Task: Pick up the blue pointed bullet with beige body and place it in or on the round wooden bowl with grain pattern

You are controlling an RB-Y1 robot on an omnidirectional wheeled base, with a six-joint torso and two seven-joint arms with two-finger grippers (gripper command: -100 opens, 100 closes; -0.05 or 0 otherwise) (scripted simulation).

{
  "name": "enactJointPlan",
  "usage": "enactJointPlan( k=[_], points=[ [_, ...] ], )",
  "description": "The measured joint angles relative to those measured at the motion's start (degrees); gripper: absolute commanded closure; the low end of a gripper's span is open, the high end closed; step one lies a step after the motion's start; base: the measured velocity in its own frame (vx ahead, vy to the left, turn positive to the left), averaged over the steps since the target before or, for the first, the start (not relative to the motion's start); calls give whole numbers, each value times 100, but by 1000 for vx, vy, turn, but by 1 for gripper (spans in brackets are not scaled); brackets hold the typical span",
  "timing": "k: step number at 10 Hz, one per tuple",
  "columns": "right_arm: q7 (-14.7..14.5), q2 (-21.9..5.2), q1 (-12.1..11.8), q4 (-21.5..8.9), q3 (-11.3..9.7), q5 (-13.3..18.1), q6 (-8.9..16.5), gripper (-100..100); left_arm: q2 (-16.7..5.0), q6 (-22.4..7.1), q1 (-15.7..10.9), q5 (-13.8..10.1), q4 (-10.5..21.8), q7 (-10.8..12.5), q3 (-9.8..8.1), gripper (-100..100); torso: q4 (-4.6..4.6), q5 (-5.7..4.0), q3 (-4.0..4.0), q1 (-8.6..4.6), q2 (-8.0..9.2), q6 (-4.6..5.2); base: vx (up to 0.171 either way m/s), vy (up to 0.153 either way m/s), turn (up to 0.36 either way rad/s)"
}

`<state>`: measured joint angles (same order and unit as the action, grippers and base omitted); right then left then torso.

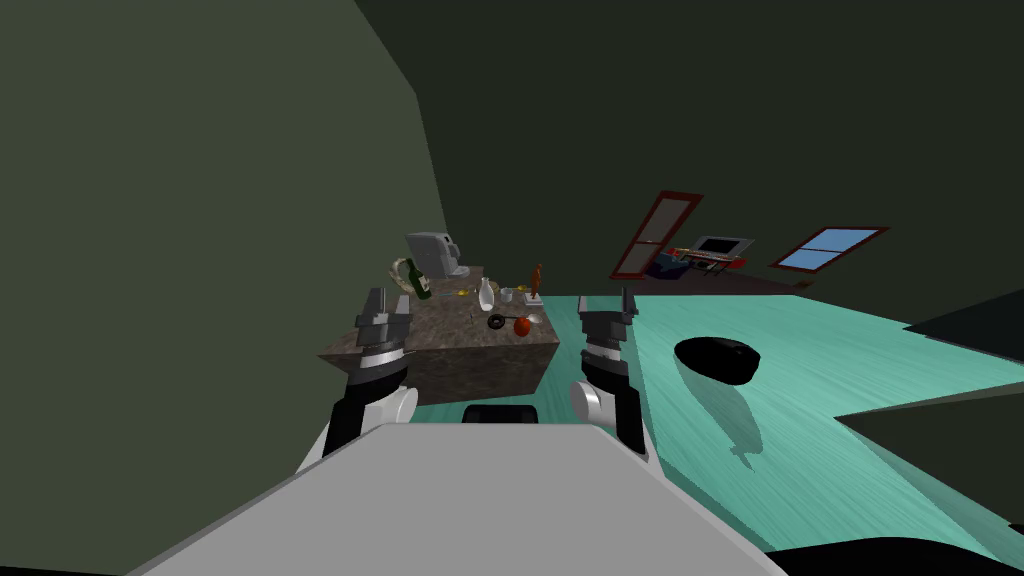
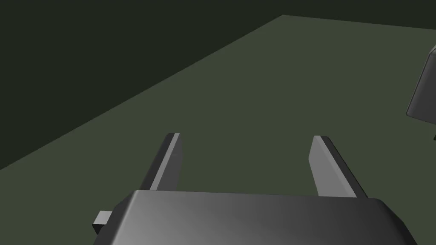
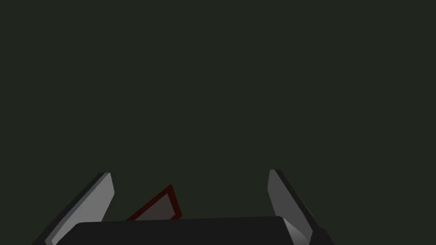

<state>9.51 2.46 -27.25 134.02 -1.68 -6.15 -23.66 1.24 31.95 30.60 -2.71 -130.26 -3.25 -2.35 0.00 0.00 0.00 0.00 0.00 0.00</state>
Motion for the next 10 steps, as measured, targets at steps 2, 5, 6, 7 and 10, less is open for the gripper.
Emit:
enactJointPlan(
  k=[2,5,6,7,10],
  points=[
    [0,0,0,0,0,0,0,0,-244,-25,-33,35,70,-26,-8,-100,0,0,-1,-2,-1,0,3,-15,-14],
    [0,0,0,0,0,0,0,0,-649,-80,-60,147,232,-113,-6,-100,-1,-1,-2,-7,-4,0,10,-24,-20],
    [0,0,0,0,0,0,0,0,-765,-113,-90,199,302,-152,-7,-100,-1,-2,-3,-9,-5,1,10,-35,-22],
    [0,0,0,0,0,0,0,0,-870,-145,-141,257,420,-200,-13,-100,-1,-2,-3,-11,-5,1,15,-51,-51],
    [0,0,0,0,0,0,0,0,-1195,-330,-268,539,803,-425,-17,-100,-2,-5,-6,-20,-10,1,21,-54,-37]
  ],
)
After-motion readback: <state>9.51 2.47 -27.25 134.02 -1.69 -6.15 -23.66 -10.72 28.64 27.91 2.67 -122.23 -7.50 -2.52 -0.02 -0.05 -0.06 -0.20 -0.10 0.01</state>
